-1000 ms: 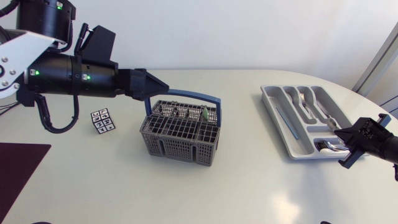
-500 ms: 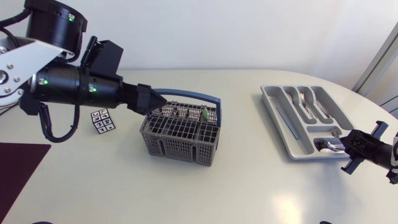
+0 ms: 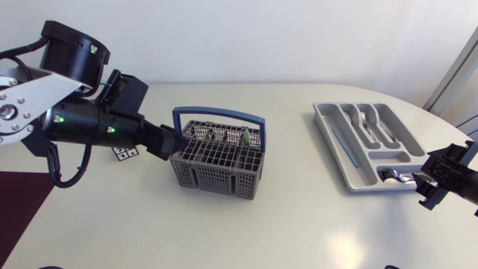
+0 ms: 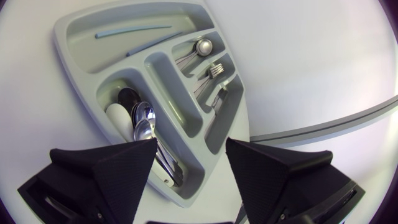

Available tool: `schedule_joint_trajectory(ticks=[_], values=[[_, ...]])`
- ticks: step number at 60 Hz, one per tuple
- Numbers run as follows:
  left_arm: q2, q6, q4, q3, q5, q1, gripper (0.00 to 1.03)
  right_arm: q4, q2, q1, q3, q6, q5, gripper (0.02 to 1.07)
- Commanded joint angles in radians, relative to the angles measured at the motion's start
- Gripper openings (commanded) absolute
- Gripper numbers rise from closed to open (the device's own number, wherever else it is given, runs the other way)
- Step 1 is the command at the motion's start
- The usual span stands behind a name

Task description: Transfer all utensils from the basket to the drawer tray.

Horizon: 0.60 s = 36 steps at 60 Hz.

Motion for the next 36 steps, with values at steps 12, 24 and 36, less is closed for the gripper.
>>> schedule_joint_trajectory(ticks=[12,24,36], values=[[-0.046,0.069,-0.007,-0.103,-0.035,0.018,0.84,-0.301,-0.263,0.112,0.045,0.216,-0.02,0.91],[-0.079,0.092,0.04,-0.18,-0.06,0.037,0.83,-0.411,-0.336,0.4,0.071,0.457,0.063,0.9],[-0.077,0.118,0.072,-0.244,-0.07,0.058,0.82,-0.451,-0.281,0.649,0.158,0.677,0.122,0.9]])
